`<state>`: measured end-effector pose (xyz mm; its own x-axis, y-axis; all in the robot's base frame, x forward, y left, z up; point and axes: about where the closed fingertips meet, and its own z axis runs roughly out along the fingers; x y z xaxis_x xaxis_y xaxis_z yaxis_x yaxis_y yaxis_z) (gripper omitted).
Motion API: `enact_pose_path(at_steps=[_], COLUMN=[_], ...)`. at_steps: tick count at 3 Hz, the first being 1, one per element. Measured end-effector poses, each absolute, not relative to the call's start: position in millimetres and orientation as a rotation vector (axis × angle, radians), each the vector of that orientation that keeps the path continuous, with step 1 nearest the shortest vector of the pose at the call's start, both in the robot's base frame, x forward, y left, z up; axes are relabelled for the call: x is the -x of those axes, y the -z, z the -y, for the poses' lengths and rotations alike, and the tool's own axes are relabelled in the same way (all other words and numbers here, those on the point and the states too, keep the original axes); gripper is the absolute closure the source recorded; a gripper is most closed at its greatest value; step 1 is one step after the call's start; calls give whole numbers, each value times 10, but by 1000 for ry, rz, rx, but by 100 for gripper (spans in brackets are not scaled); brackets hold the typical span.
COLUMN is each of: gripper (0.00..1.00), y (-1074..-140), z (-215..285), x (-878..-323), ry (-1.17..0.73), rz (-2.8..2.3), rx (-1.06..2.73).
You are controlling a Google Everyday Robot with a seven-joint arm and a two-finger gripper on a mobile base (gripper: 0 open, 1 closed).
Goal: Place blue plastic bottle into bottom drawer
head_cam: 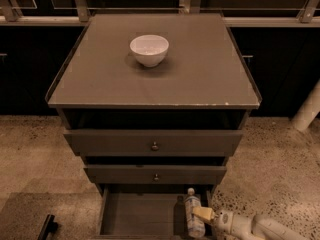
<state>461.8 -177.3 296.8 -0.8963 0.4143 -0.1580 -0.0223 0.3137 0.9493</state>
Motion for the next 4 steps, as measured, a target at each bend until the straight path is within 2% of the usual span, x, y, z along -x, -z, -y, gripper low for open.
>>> enact_pose_path(at_steps=[4], gripper=[100], y=[-2191], z=[1470], x=[-5127], ry=[-1497], rz=[-2439], rx=[-305])
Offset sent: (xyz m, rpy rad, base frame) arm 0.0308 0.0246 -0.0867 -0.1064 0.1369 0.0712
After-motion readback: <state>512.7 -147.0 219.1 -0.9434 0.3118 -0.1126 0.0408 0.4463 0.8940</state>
